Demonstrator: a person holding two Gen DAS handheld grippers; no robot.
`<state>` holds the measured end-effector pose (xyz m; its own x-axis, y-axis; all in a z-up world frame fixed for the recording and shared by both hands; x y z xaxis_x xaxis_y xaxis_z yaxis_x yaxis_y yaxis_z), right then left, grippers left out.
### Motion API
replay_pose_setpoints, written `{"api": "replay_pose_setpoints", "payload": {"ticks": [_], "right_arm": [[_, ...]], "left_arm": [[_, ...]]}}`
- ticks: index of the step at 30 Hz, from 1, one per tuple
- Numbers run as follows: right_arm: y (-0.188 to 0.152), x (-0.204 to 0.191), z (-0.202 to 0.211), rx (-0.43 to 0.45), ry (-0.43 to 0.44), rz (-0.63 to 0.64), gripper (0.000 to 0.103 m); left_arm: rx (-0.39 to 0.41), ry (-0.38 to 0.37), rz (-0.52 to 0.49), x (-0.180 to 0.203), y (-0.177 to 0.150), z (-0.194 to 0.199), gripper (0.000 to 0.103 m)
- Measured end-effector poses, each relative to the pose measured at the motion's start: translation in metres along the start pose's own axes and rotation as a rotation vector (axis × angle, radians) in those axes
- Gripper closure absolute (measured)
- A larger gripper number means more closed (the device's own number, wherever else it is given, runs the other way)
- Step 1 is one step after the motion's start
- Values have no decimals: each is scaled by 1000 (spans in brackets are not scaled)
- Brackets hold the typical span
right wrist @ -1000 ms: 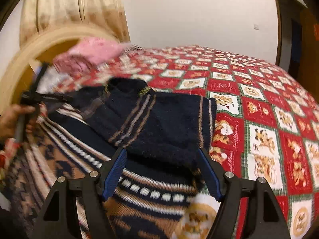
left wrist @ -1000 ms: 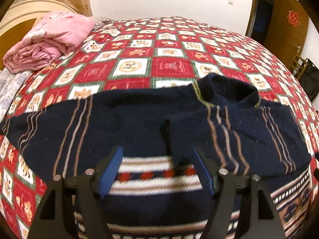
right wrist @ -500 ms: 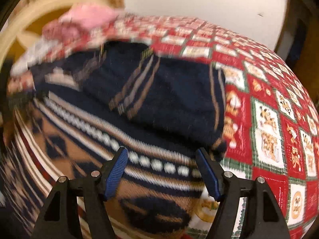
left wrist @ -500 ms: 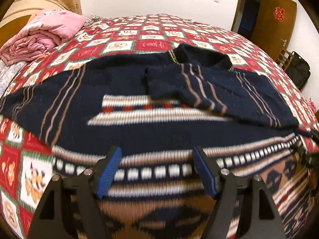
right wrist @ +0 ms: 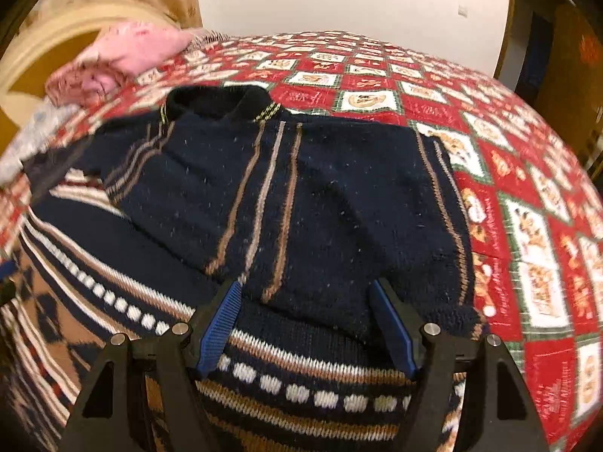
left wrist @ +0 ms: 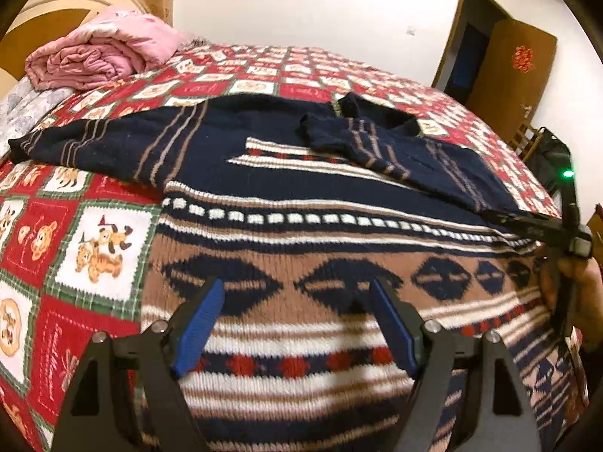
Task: Fold small clothes
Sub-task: 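Open the right gripper and release the folded sleeve on the body, then grasp the other sleeve cuff with the left gripper and lift it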
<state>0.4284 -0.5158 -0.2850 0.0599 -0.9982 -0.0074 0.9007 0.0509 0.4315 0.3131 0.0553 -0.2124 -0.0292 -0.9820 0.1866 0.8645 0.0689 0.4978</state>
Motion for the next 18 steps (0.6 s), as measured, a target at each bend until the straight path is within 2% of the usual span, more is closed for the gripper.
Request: {"api": "replay_pose_setpoints", "payload": {"ticks": [3,7,11,15,18], "right_arm": [[-6,-10,11,-5,-45,-29,31],[-9,-36,26,5,17,-55,31],[-16,-93,44,67,79,39,31],[-20,-141,50,122,108,133,31],[-23,-167,49,139,109,177,31]], "left_arm": [[27,-1,-3,5,-9,6,21],[32,-20,-12,4,-18,13,21],[49,-19,26,-16,-21,29,21],[122,64,94,-67,-10,54,21],[152,133,185,-123,4,68,17]]}}
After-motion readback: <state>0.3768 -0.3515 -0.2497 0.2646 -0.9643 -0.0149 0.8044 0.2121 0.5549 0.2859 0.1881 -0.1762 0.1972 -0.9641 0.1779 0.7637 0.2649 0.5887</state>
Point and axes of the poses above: each gripper's, at about its wrist camera, not at the fingertips, and z roughly against the way its jaws point, x to its right, y to its top, the point moved 1 cm from there along -z, roughly the way its jaws point, and after that the axes turned 13 degrees about -x, right-handed, at the moved point
